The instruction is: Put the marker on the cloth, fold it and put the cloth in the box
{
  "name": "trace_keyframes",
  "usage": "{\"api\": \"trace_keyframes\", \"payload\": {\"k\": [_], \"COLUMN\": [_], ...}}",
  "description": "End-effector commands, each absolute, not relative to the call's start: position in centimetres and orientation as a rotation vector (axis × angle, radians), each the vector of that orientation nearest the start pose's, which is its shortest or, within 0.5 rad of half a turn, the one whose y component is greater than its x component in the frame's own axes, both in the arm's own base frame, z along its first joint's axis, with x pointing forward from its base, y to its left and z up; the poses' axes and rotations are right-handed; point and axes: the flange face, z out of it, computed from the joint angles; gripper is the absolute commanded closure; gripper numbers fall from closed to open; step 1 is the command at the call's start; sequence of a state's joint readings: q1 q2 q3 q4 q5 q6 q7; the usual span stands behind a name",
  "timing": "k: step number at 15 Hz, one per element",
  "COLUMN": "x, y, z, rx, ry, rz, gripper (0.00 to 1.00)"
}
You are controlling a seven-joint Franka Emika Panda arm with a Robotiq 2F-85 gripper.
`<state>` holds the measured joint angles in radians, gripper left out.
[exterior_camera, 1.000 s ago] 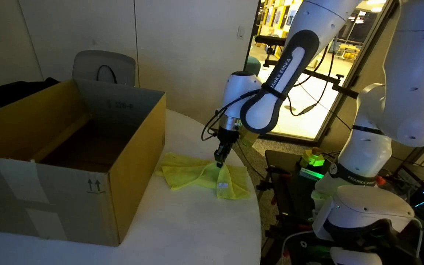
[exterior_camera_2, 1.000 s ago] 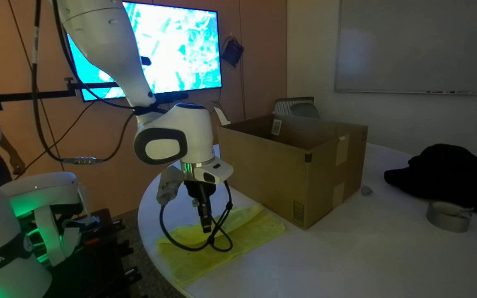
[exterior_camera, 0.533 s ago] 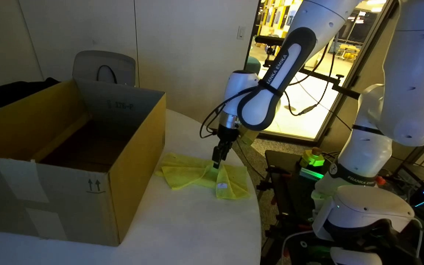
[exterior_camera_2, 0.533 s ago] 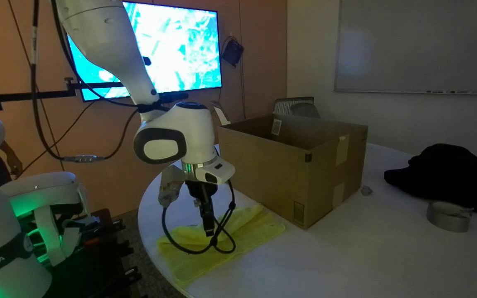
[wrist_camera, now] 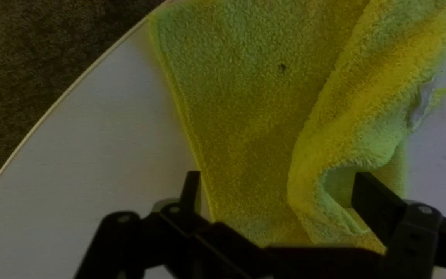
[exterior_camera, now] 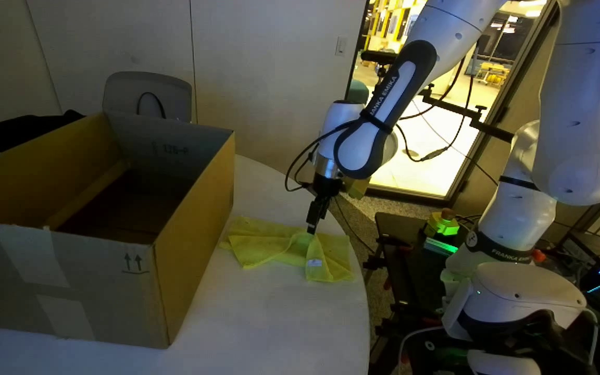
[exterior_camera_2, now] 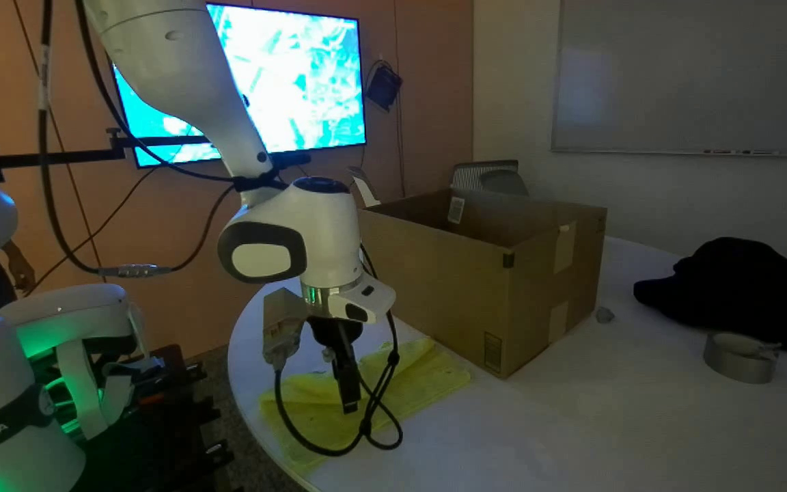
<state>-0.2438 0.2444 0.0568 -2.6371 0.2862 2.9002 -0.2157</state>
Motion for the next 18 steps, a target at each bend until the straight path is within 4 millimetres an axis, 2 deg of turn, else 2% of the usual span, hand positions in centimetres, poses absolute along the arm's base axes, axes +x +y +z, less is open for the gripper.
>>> {"api": "trace_keyframes", "payload": {"k": [1, 10, 11, 18], "x": [39.7, 34.4, 35.5, 35.3], "y": [-9.9, -9.6, -9.9, -9.4], "z": [15.5, 14.0, 13.3, 11.7], "rx": [-3.021, -3.000, -2.996, -3.035], "ry": [0.380, 0.477, 0.478, 0.382], "rz": [-0.018, 0.106, 0.116, 0.093], "gripper": [0.00, 0.00, 0.00, 0.00]}}
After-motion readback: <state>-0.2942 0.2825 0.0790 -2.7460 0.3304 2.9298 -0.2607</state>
